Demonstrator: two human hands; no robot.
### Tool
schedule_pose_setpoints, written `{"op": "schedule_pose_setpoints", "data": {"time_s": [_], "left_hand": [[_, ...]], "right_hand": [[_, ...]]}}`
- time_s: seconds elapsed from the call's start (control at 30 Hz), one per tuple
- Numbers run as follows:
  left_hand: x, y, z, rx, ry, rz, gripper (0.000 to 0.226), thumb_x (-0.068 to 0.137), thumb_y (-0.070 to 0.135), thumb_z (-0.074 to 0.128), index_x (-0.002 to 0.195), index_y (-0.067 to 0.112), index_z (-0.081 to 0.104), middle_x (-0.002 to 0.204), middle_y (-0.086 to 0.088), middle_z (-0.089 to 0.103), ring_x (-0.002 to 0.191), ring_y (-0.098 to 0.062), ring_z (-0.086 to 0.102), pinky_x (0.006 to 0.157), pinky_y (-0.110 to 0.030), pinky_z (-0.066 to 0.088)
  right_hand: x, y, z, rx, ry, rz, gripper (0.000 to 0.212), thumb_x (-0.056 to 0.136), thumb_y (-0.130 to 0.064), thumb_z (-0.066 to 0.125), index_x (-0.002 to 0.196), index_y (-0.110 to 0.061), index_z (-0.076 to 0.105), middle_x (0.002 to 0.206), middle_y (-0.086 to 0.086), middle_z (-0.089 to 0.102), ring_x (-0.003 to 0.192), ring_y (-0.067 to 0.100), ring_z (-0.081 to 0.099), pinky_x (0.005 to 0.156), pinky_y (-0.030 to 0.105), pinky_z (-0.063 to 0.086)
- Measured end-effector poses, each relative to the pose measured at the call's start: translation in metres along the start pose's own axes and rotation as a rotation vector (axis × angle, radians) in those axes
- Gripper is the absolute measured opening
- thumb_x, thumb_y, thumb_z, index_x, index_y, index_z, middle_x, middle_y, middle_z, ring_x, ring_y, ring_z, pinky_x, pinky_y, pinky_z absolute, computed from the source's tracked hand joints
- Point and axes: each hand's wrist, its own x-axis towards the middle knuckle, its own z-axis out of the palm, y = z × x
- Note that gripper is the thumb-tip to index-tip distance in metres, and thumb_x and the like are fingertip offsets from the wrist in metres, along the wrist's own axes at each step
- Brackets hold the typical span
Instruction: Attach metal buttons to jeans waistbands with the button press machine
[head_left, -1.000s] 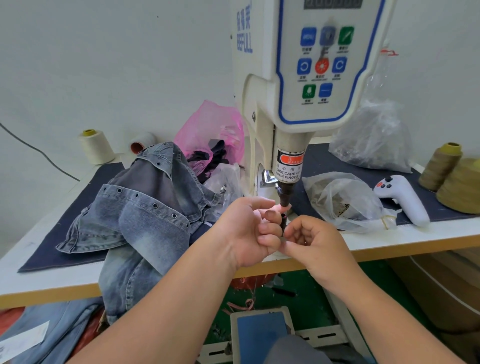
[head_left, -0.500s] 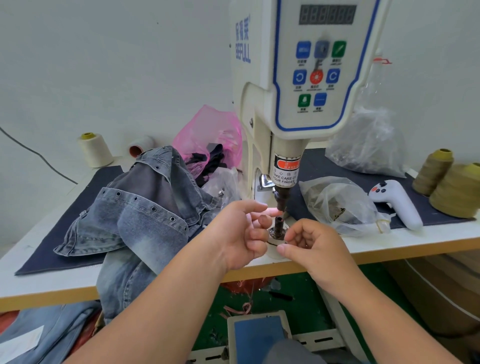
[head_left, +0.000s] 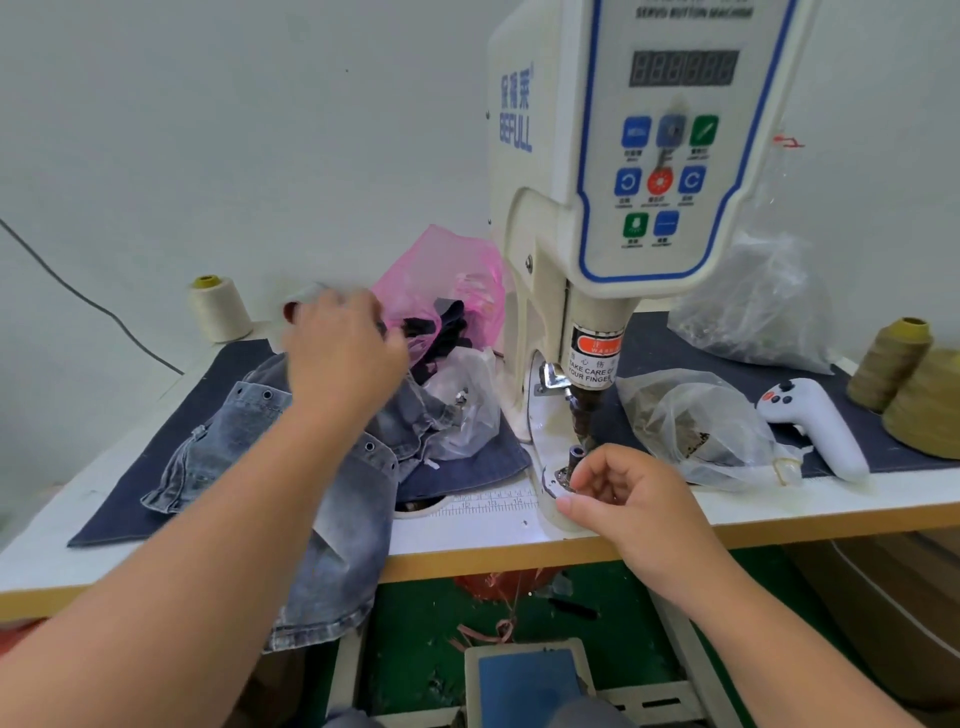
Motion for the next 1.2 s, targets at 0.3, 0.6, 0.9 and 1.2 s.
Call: {"op": "schedule_pose_setpoints", "data": {"time_s": [0.3, 0.6, 0.9, 1.2], "left_hand": [[-0.005, -0.084, 0.033, 0.171, -0.451, -0.497, 0.096, 0.063, 0.065, 0.079, 0.131, 0.009, 0.043, 0.134, -0.018, 0.054, 0.126, -0.042, 0.048, 0.103, -0.055, 0.036], [-0.011, -0.057, -0.007, -0.021, 0.086, -0.172, 0.033, 0.079, 0.009, 0.063, 0.092, 0.017, 0.035, 0.084, -0.021, 0.056, 0.079, -0.041, 0.052, 0.070, -0.043, 0.037], [-0.019, -0.023, -0.092, -0.611, -0.046, -0.075, 0.033, 0.058, 0.011, 0.068, 0.090, 0.020, 0.066, 0.083, -0.006, 0.073, 0.082, -0.026, 0.071, 0.068, -0.045, 0.058], [-0.042, -0.007, -0.120, -1.318, -0.709, -0.056, 0.051, 0.048, -0.019, 0.062, 0.086, 0.011, 0.078, 0.082, -0.013, 0.076, 0.070, -0.025, 0.074, 0.059, -0.029, 0.059]], "right_hand": [[-0.007, -0.001, 0.011, 0.017, -0.029, 0.039, 0.015, 0.082, -0.013, 0.076, 0.074, -0.021, 0.067, 0.072, 0.000, 0.064, 0.069, 0.011, 0.059, 0.061, 0.018, 0.048], [-0.005, -0.012, 0.016, 0.070, -0.060, -0.044, 0.018, 0.084, -0.014, 0.075, 0.072, -0.024, 0.065, 0.069, -0.003, 0.063, 0.063, 0.004, 0.056, 0.061, 0.017, 0.048], [0.002, -0.050, 0.021, 0.201, -0.038, -0.260, 0.010, 0.089, -0.034, 0.062, 0.080, -0.029, 0.063, 0.072, 0.000, 0.061, 0.065, 0.010, 0.053, 0.063, 0.027, 0.047], [-0.002, -0.083, 0.022, 0.286, 0.031, -0.508, 0.025, 0.088, -0.038, 0.059, 0.113, -0.036, 0.057, 0.098, -0.013, 0.057, 0.086, 0.003, 0.054, 0.078, 0.013, 0.047]]}}
